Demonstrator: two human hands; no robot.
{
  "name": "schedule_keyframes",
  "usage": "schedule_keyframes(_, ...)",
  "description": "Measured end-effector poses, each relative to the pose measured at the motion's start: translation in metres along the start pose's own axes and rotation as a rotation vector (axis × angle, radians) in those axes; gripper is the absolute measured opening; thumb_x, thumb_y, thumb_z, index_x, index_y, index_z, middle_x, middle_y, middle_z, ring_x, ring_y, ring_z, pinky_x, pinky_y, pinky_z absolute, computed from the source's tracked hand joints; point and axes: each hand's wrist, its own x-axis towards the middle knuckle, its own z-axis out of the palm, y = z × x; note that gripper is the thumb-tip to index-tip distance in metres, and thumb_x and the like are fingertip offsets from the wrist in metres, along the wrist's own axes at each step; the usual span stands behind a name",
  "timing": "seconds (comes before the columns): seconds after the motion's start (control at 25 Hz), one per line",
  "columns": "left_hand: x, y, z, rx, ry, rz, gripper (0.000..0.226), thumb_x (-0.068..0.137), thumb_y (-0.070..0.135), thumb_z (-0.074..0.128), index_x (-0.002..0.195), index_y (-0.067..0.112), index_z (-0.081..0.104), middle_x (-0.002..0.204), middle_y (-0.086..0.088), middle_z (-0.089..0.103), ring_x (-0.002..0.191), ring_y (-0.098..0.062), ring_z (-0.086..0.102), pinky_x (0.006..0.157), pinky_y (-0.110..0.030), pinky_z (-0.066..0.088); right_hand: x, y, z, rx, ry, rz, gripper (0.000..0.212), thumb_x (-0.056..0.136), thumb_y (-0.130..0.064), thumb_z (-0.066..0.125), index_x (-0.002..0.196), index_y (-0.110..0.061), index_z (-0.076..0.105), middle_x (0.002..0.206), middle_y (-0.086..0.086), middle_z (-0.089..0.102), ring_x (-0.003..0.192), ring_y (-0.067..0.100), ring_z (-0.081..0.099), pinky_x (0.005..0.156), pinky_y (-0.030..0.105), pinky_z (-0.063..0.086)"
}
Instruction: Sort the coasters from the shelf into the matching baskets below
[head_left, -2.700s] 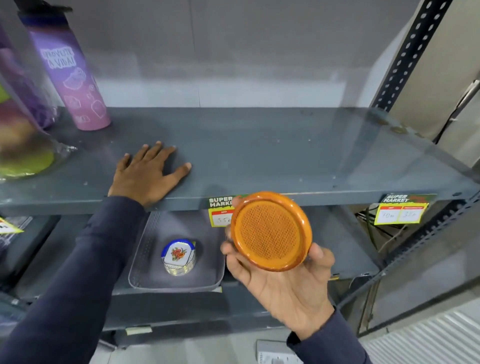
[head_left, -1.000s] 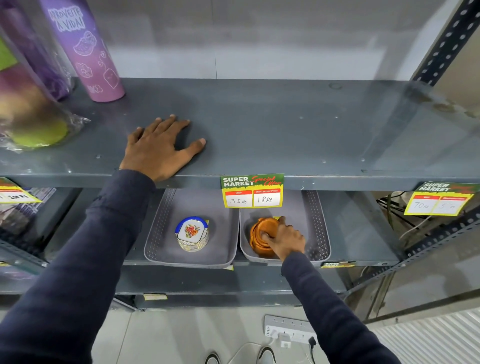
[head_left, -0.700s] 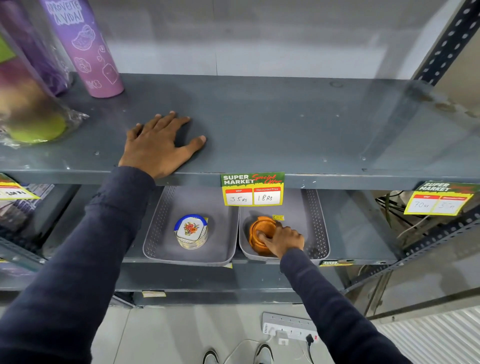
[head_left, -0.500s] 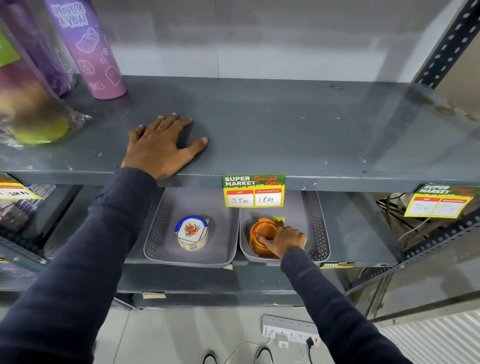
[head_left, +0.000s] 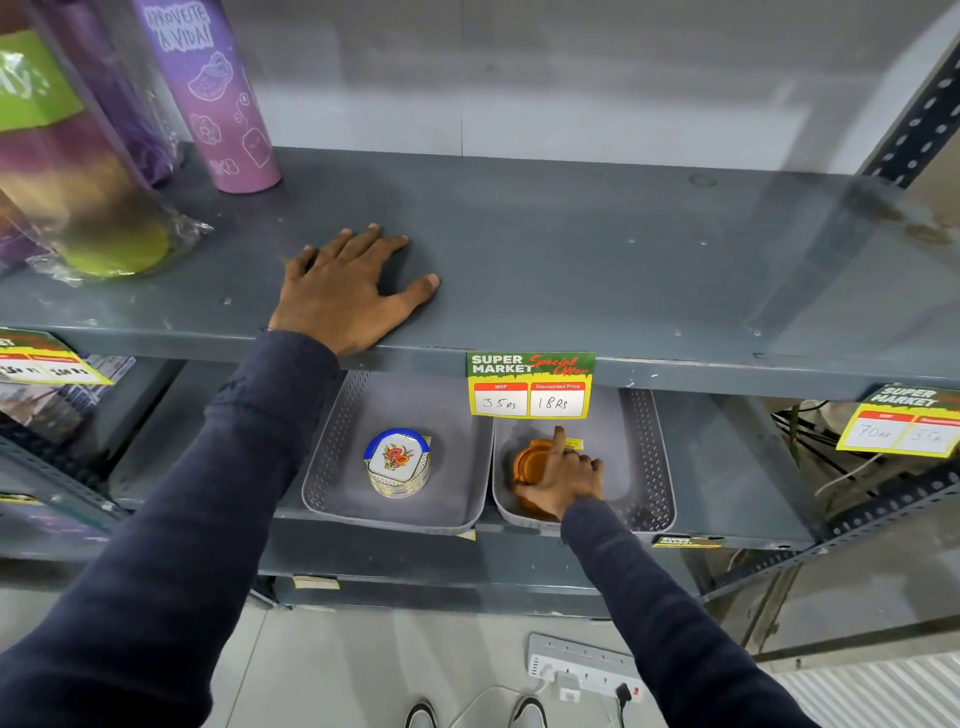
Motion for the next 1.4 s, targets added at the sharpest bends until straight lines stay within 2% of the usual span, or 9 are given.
schedule_keyframes(0.12, 0.000, 0.001, 0.000, -0.001, 0.000, -0.013, 0.076, 0.083, 0.079, 0.030, 0.147, 0.040, 0.033, 0.163, 0.008, 0.024, 0.150, -0.018, 0.018, 0.119, -0.046, 0.009, 0.006, 0.003, -0.001, 0.052, -0.019, -0.004, 0.100, 0.072, -0.063, 0.067, 0.148, -0.021, 0.018, 0.130, 0.010, 0.065, 0.122, 0.033, 0.060, 0.106, 0.045, 0.034)
schedule_keyframes(0.2, 0.001, 0.000, 0.000, 0.001, 0.002, -0.018, 0.076, 0.083, 0.079, 0.030, 0.148, 0.040, 0.033, 0.163, 0.008, 0.024, 0.150, -0.017, 0.018, 0.119, -0.046, 0.009, 0.008, 0.004, -0.004, 0.059, -0.066, -0.006, 0.105, 0.070, -0.066, 0.069, 0.149, -0.025, 0.015, 0.139, 0.012, 0.058, 0.132, 0.036, 0.051, 0.110, 0.048, 0.029)
schedule_keyframes(0.32, 0.001, 0.001, 0.002, 0.005, 0.001, -0.021, 0.077, 0.082, 0.080, 0.029, 0.148, 0.040, 0.033, 0.162, 0.009, 0.024, 0.150, -0.016, 0.018, 0.119, -0.045, 0.009, 0.005, -0.003, -0.014, 0.033, -0.159, -0.012, 0.132, 0.061, -0.079, 0.072, 0.156, -0.025, 0.000, 0.166, 0.018, 0.013, 0.153, 0.045, 0.008, 0.119, 0.059, 0.013)
schedule_keyframes(0.36, 0.001, 0.001, 0.002, 0.005, 0.002, -0.024, 0.078, 0.081, 0.080, 0.029, 0.148, 0.040, 0.033, 0.162, 0.009, 0.024, 0.150, -0.016, 0.018, 0.119, -0.045, 0.010, 0.007, -0.010, -0.017, 0.076, -0.133, -0.070, 0.131, 0.059, -0.082, 0.071, 0.156, -0.024, 0.005, 0.167, 0.016, 0.010, 0.153, 0.044, 0.006, 0.120, 0.059, 0.014)
schedule_keyframes(0.52, 0.001, 0.000, 0.001, -0.003, 0.006, -0.031, 0.077, 0.081, 0.080, 0.030, 0.147, 0.041, 0.033, 0.162, 0.011, 0.025, 0.150, -0.015, 0.018, 0.118, -0.045, 0.010, 0.002, -0.071, -0.030, 0.404, -0.063, -0.421, 0.111, 0.056, -0.075, 0.079, 0.145, -0.029, 0.032, 0.152, 0.004, 0.046, 0.139, 0.031, 0.045, 0.111, 0.049, 0.044)
schedule_keyframes(0.64, 0.002, -0.001, 0.000, -0.008, 0.003, -0.026, 0.077, 0.080, 0.081, 0.030, 0.147, 0.043, 0.034, 0.161, 0.012, 0.026, 0.149, -0.014, 0.018, 0.117, -0.045, 0.011, -0.005, -0.125, -0.021, 0.280, -0.115, -0.551, 0.129, 0.060, -0.049, 0.093, 0.157, -0.026, 0.012, 0.168, 0.006, 0.018, 0.150, 0.028, 0.030, 0.117, 0.048, 0.036)
schedule_keyframes(0.8, 0.001, -0.002, -0.002, -0.017, 0.012, -0.026, 0.076, 0.079, 0.082, 0.031, 0.144, 0.045, 0.037, 0.160, 0.013, 0.028, 0.148, -0.014, 0.020, 0.116, -0.046, 0.012, 0.009, -0.154, 0.014, 0.158, -0.271, -0.519, 0.142, 0.058, -0.041, 0.096, 0.158, -0.032, -0.004, 0.171, 0.002, -0.001, 0.155, 0.028, 0.016, 0.121, 0.048, 0.028)
schedule_keyframes(1.12, 0.001, -0.002, -0.002, -0.032, 0.017, -0.031, 0.075, 0.078, 0.082, 0.032, 0.143, 0.045, 0.038, 0.160, 0.013, 0.028, 0.148, -0.014, 0.019, 0.116, -0.045, 0.012, 0.015, -0.155, 0.040, 0.143, -0.144, -0.509, 0.124, 0.057, -0.054, 0.091, 0.155, -0.027, 0.019, 0.156, 0.004, 0.031, 0.141, 0.029, 0.040, 0.113, 0.041, 0.039)
schedule_keyframes(1.4, 0.002, -0.003, -0.001, -0.028, 0.034, -0.024, 0.074, 0.079, 0.081, 0.034, 0.142, 0.043, 0.040, 0.159, 0.011, 0.030, 0.148, -0.015, 0.021, 0.114, -0.046, 0.013, 0.009, -0.160, 0.045, 0.071, -0.103, -0.483, 0.124, 0.058, -0.049, 0.091, 0.154, -0.023, 0.017, 0.151, 0.011, 0.034, 0.132, 0.034, 0.047, 0.107, 0.042, 0.044)
